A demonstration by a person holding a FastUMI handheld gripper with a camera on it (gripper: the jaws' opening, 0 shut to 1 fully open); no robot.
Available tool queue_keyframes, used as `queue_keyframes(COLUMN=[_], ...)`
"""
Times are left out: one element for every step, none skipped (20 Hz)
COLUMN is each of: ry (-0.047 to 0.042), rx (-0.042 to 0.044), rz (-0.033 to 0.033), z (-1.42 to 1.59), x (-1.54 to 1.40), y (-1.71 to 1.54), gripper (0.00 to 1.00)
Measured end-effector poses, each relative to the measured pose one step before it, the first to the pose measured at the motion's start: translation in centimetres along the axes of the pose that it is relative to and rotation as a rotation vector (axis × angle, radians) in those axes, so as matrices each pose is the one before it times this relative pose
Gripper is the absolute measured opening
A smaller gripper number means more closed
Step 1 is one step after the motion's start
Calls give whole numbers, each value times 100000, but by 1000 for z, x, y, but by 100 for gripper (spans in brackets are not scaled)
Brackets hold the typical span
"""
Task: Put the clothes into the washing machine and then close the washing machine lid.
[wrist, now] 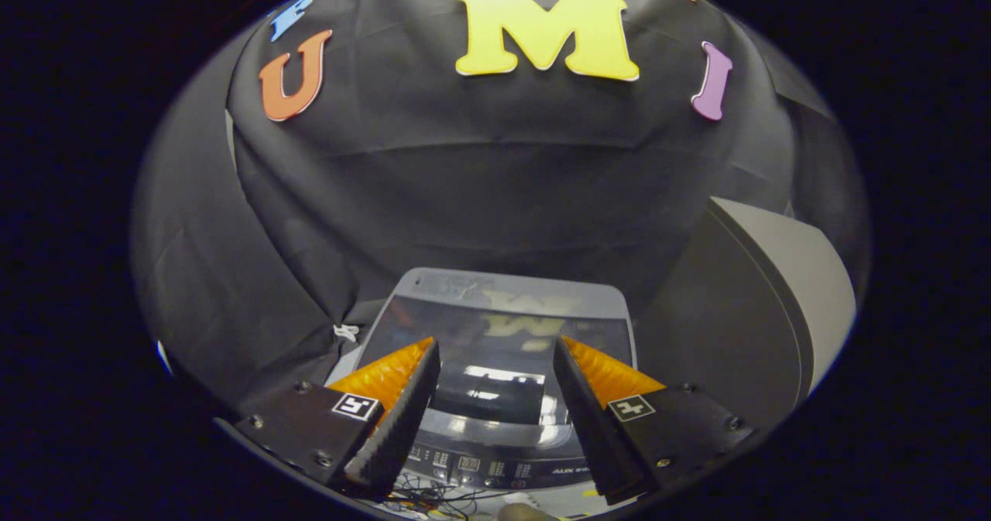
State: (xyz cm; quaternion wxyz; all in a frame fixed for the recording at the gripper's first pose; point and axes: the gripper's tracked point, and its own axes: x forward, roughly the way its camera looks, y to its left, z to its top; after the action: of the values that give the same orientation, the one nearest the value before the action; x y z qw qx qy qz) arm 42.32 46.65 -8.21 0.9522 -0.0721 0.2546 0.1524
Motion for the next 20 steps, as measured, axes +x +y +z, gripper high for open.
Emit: queue_keyframes(ry=[443, -104, -292, -351, -431, -552, -568, -1211, -1632, -1816, -1819, -2521, -1955, -2382, -2881, -2671, -2489, -2581, -2251, -2463], rx=[-319, -161, -179, -53, 194, 261, 178, 530, 435, 348, 440, 531, 1032, 496, 256, 123, -38, 299, 350, 522], rz=[74, 268, 93, 164, 54, 203, 141, 367, 606, 36, -84, 856, 23, 2, -351, -413, -436, -734, -285, -192], z=[-358, -155, 36, -204, -96, -148, 63, 16, 178, 269, 264, 417, 350, 434, 666, 558, 483, 706, 554, 676], x=[-361, -164, -241, -581, -658, -664, -562, -879, -813, -1002, -1037, -1273, -1196, -1310, -1309, -1461, -1364, -1577, -1391, -1552], y=[-64, 95, -49, -103, -74, -25, -106, -179, -61, -238, -318, -45, -238, -469, -365, -502, -501, -850, -648, -694], gripper=[93, 93, 93, 93, 93, 93, 93, 93, 93, 93, 93, 93, 93, 93, 93, 93, 93, 93, 93, 93])
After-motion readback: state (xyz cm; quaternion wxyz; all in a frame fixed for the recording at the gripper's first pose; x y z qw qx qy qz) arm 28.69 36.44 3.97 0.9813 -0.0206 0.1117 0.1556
